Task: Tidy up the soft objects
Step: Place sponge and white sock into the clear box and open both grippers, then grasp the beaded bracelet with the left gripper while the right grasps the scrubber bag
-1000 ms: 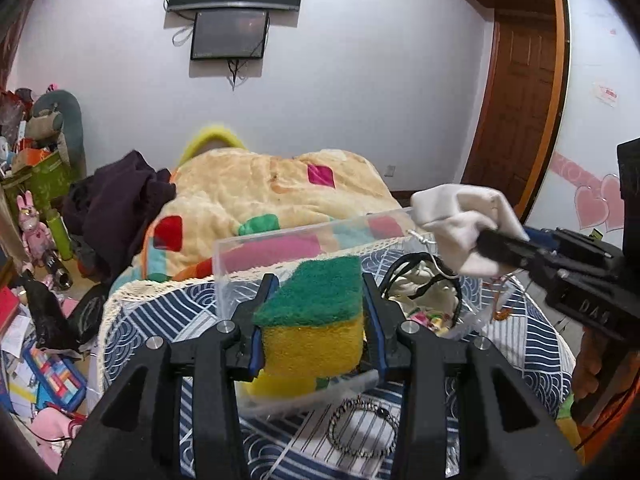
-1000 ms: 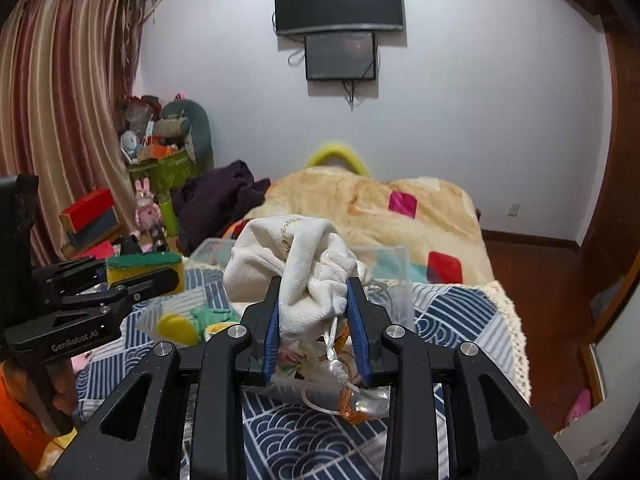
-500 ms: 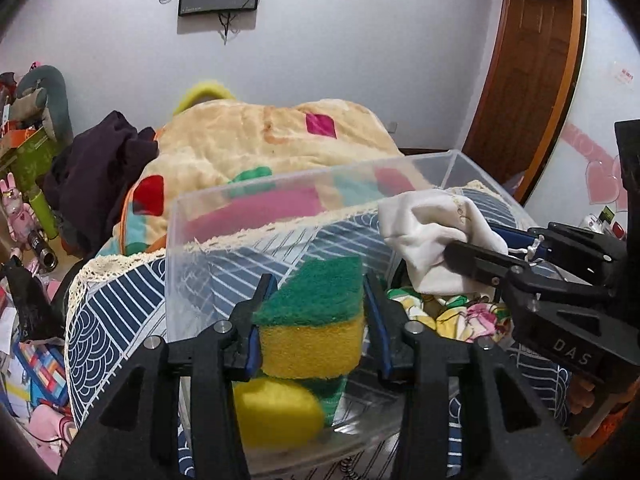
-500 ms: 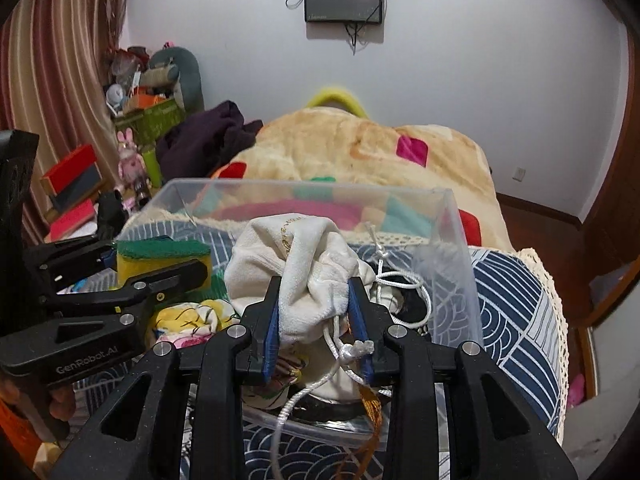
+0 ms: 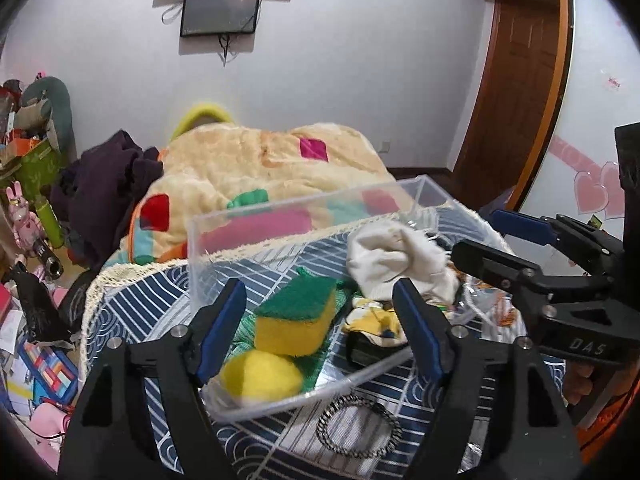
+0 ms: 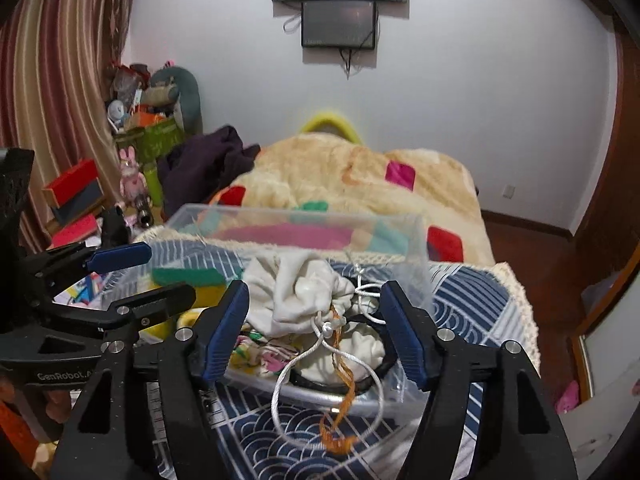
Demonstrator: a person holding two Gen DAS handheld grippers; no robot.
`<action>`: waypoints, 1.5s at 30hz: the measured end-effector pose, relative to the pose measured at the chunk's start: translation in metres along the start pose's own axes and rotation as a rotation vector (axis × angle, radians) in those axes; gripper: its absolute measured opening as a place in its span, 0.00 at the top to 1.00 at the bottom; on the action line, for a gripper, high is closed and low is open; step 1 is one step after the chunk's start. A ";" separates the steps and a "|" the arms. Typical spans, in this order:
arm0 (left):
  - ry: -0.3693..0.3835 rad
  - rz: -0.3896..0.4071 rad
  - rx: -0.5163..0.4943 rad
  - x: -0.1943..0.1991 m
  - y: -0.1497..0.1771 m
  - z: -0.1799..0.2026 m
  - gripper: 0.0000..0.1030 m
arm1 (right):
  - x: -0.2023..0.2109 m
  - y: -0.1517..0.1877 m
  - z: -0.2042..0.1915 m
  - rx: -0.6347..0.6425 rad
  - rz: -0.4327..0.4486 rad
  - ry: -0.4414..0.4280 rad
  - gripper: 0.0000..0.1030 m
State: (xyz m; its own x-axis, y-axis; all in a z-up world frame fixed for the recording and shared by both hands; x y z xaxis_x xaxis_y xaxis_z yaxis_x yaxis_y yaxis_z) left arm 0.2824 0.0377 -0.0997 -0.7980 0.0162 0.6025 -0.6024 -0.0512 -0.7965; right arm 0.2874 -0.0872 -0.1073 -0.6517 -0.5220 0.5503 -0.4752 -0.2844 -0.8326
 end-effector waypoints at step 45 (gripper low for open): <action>0.004 -0.214 0.025 -0.028 0.107 0.004 0.61 | 0.021 0.115 -0.033 -0.071 -0.094 -0.137 0.81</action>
State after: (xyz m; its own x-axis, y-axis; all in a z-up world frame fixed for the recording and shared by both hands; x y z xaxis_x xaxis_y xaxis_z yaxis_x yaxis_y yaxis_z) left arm 0.2401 0.0277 -0.2018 -0.6522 0.0335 0.7573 -0.7573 -0.0711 -0.6491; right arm 0.1998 -0.1042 -0.1895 -0.5183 -0.6019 0.6076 -0.5737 -0.2822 -0.7689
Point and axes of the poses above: each gripper's, at about its wrist camera, not at the fingertips, and x roughly against the way its jaws point, z to its right, y to its underside, the point moved 9 cm from there along -x, roughly the way its jaws point, and after that the axes turned 8 degrees about -y, right-handed, at the moved point
